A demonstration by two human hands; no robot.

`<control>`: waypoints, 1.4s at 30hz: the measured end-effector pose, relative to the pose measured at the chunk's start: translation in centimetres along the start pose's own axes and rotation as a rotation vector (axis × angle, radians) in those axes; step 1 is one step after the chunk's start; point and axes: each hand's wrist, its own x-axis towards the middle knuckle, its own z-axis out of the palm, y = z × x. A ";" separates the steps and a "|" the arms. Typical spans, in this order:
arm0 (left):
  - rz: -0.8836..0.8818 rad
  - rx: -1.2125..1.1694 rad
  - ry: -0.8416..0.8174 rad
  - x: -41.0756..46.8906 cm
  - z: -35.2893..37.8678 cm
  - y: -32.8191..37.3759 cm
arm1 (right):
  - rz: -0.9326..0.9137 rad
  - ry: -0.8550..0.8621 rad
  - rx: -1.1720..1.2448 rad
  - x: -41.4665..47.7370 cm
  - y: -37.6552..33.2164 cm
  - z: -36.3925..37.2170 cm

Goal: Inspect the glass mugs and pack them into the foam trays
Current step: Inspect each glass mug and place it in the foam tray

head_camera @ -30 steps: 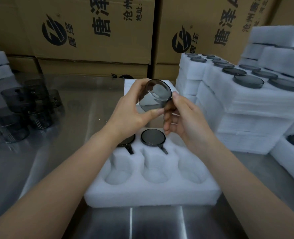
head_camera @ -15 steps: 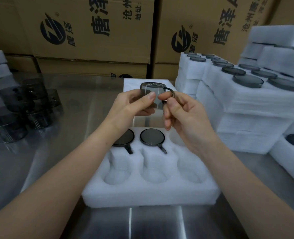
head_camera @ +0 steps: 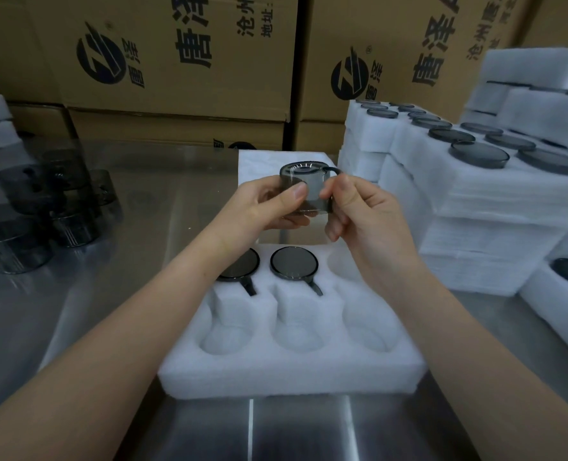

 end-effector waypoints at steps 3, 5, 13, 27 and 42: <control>0.031 0.026 0.003 -0.2 0.1 0.1 | 0.045 -0.007 0.041 0.1 -0.2 0.0; 0.057 0.057 0.001 -0.2 0.2 0.2 | 0.100 0.010 0.044 0.2 -0.2 0.0; 0.083 0.030 0.026 -0.5 0.3 0.9 | 0.152 0.089 0.205 0.4 0.0 -0.4; 0.108 0.453 0.049 -1.8 1.5 2.9 | 0.076 0.010 -0.001 -0.2 0.0 0.7; 0.130 0.431 0.178 -2.6 2.2 1.9 | 0.046 0.039 -0.067 -0.7 -0.5 1.0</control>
